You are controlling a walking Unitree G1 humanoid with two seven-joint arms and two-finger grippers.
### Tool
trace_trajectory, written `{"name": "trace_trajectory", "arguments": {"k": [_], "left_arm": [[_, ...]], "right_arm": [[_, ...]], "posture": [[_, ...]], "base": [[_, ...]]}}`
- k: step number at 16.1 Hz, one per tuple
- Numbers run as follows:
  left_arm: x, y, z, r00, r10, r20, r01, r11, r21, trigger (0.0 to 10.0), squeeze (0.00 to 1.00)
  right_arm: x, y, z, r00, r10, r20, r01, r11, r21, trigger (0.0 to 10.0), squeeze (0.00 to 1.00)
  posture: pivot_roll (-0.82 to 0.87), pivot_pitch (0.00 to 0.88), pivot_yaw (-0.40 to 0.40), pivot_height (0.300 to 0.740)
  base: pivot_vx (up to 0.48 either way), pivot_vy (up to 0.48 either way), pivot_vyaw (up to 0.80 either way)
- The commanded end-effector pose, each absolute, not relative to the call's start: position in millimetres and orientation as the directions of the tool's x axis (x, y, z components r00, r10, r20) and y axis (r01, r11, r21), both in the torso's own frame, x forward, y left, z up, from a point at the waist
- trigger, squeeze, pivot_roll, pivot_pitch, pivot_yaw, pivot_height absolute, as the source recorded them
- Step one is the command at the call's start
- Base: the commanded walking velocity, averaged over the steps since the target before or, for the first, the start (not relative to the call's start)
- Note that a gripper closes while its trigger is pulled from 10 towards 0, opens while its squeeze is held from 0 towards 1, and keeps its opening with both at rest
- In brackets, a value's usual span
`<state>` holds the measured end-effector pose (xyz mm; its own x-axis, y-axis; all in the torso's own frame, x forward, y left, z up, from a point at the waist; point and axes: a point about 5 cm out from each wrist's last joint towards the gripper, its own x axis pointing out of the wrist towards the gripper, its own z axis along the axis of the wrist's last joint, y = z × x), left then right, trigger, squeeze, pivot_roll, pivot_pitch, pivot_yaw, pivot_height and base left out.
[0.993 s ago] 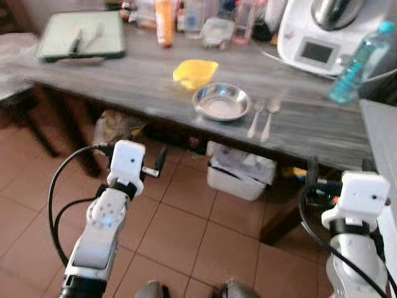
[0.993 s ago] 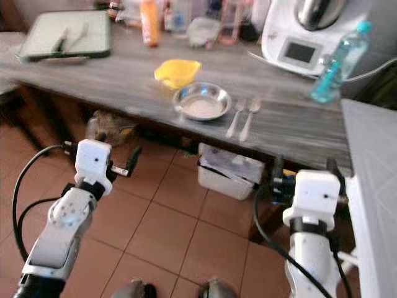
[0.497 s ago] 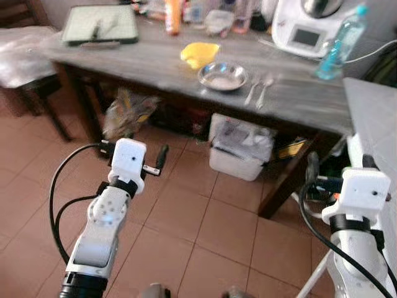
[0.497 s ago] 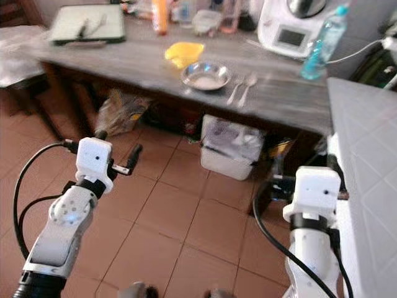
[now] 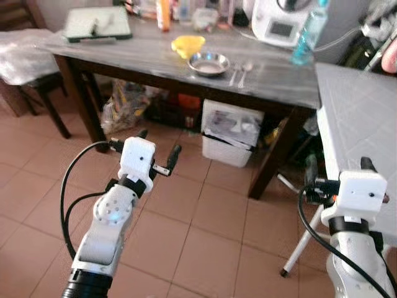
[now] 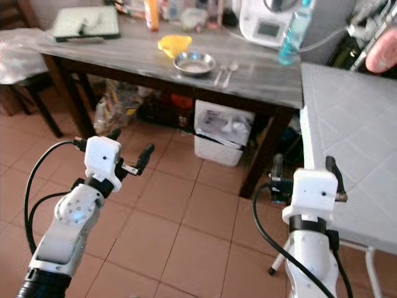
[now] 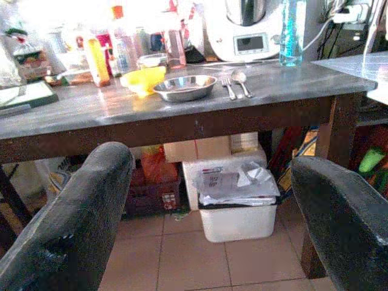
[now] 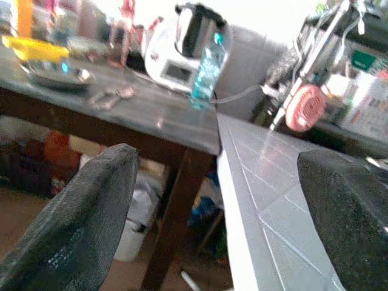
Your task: Setting the table
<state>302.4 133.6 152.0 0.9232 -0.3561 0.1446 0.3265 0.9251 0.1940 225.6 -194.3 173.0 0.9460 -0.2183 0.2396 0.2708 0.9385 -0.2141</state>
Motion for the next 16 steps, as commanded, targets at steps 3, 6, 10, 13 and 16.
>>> {"name": "trace_trajectory", "arguments": {"k": [3,6,10,13,16], "left_arm": [[306.7,127.4,157.1,0.918,-0.364,0.158,0.336,0.925,0.175,10.0,0.00],[306.2,124.2,157.4,0.911,-0.379,0.161,0.354,0.921,0.164,10.0,0.00],[307.8,120.2,158.3,0.907,-0.389,0.164,0.365,0.918,0.157,10.0,0.00],[309.2,119.1,158.7,0.903,-0.396,0.165,0.372,0.915,0.158,10.0,0.00],[309.1,117.2,158.3,0.901,-0.400,0.166,0.377,0.914,0.153,10.0,0.00]], "right_arm": [[224.1,-199.5,170.9,0.945,-0.233,0.228,0.284,0.932,-0.226,10.0,0.00],[225.5,-201.2,172.6,0.941,-0.243,0.235,0.297,0.927,-0.229,10.0,0.00],[225.2,-201.3,172.2,0.938,-0.253,0.236,0.306,0.925,-0.227,10.0,0.00],[226.9,-202.7,174.2,0.936,-0.256,0.243,0.312,0.922,-0.230,10.0,0.00],[227.5,-205.4,175.2,0.933,-0.260,0.248,0.318,0.918,-0.236,10.0,0.00]], "posture": [[0.08,0.140,-0.032,0.740],[0.08,0.139,-0.028,0.740],[0.08,0.139,-0.021,0.740],[0.07,0.136,-0.020,0.740],[0.07,0.134,-0.020,0.740]], "base": [[0.000,-0.167,0.00],[0.000,-0.427,0.00],[0.000,-0.480,0.00],[0.000,-0.480,0.00],[0.000,-0.480,0.00]]}}
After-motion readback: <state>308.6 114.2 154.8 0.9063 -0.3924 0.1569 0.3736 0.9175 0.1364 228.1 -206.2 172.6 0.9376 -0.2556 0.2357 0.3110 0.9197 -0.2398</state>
